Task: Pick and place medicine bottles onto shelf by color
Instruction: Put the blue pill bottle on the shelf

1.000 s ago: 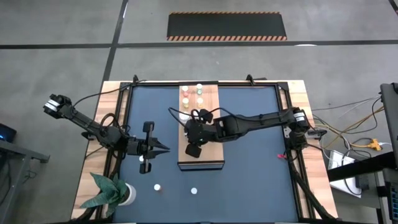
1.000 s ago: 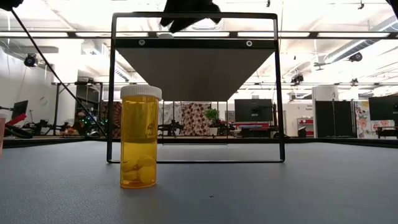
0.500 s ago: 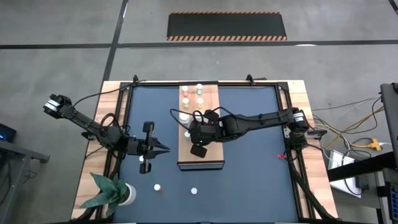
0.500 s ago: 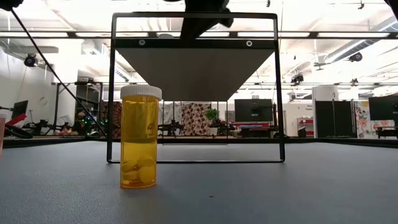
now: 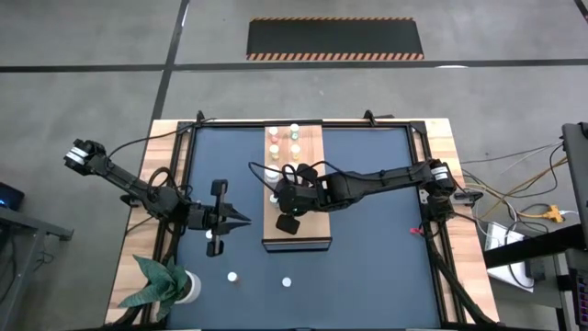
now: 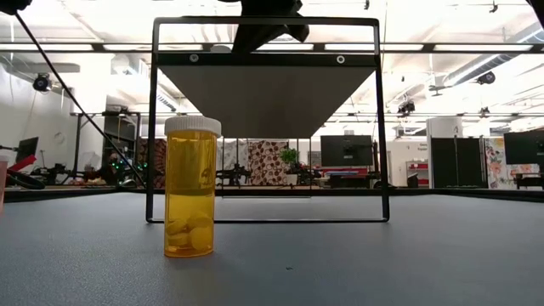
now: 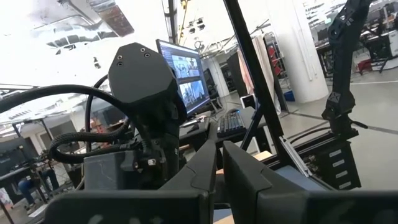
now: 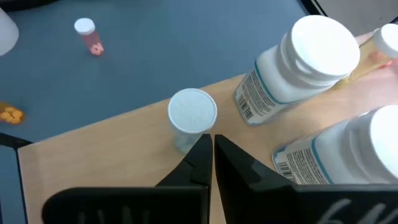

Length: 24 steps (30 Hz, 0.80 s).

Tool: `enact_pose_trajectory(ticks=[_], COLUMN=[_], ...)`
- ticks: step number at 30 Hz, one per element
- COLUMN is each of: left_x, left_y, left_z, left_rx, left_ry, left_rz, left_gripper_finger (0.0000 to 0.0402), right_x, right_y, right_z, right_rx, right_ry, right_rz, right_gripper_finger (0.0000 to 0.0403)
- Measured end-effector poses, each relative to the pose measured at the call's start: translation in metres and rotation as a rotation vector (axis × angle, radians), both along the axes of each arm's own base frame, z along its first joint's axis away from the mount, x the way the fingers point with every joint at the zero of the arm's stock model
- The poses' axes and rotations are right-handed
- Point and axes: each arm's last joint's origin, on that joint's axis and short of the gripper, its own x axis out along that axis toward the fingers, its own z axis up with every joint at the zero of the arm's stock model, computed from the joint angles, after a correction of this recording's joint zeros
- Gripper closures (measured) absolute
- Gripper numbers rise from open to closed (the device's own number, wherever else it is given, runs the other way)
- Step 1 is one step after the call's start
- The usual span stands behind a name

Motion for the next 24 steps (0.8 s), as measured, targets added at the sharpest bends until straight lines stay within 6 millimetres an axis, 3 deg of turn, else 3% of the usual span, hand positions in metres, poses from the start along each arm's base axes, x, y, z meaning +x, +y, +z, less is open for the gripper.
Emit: enact_pose_trajectory(ticks=[9, 24], left_x=[0.000, 0.000], left_y=[0.000, 0.000], left_z=[0.000, 0.000], left_rx=[0.001, 0.003], left_ry=[0.001, 0.003], left_rz=[0.000, 0.000], left_gripper_finger=[0.0389, 0.0389], right_x=[-0.002, 0.003], right_y=[0.000, 0.000], right_z=[-0.002, -0.023], right_rx=[0.003, 0.015], right_ry=[0.023, 0.019], right_rz=[-0.008, -0.018], right_gripper_finger=[0.0394, 0.0394])
